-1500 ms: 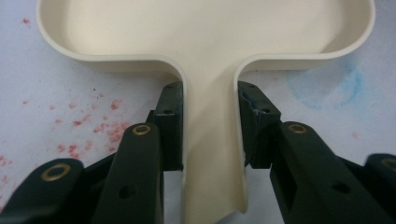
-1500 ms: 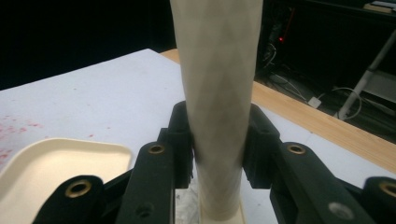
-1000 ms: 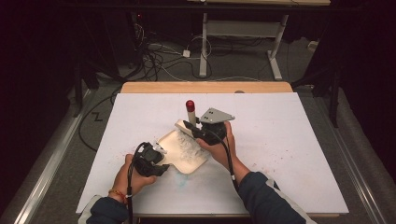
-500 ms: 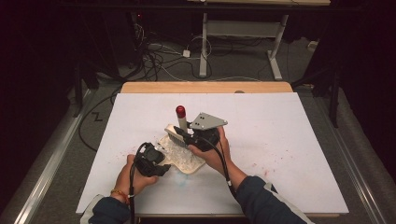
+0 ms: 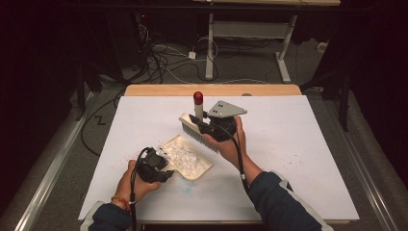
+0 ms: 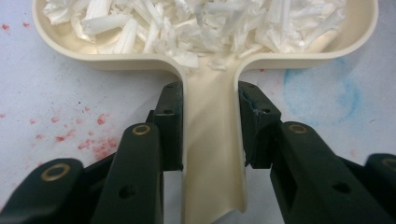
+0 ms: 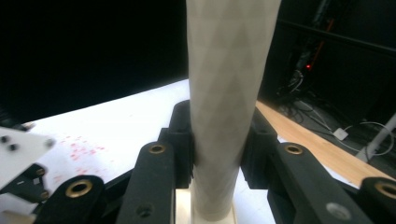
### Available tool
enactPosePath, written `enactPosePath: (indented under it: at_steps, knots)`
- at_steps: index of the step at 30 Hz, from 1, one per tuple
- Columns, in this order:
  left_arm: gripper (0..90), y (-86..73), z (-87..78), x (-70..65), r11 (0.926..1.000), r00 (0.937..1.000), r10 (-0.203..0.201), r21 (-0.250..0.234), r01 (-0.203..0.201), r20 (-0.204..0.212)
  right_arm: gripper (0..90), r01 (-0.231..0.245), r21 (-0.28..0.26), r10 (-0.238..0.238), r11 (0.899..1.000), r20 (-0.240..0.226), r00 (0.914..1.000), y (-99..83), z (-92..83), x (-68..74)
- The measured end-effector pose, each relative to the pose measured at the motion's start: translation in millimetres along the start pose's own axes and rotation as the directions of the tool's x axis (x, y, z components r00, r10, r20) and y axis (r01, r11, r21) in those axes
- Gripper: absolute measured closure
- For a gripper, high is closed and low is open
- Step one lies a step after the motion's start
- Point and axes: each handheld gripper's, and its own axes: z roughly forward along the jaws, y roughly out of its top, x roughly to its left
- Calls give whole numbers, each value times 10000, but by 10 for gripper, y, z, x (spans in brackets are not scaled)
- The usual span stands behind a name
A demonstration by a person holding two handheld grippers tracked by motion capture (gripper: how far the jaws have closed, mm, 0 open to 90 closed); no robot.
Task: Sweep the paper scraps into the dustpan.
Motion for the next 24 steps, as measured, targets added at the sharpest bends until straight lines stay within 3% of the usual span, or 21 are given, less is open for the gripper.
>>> enactPosePath:
  at_steps: [6,10,13,17,20,23,24]
  knots:
    - [636,-24,-29,12,10000,10000,55,48,-55,19,705,-177,215,164,9996,616,9980,-73,99,-153]
    - [637,-60,-45,42,9997,9997,-227,-35,228,116,704,134,406,-176,9991,1029,9945,-108,196,-228]
    - [636,-78,-54,70,9998,9997,-194,48,193,139,705,-51,486,-11,9988,1269,9919,-126,267,-300]
    - [636,-78,-59,98,9996,9996,-270,29,270,126,705,260,801,-376,9964,1472,9884,-143,397,-324]
    - [635,-74,-61,113,9995,9994,-309,-37,310,124,705,445,1002,-571,9940,1261,9904,-171,461,-301]
    - [635,-79,-58,123,9995,9994,-314,-40,315,118,705,408,1092,-456,9932,419,9981,-212,531,-171]
    - [635,-82,-54,124,9996,9995,-284,-5,284,126,705,622,1123,-647,9917,181,9977,-208,532,-132]
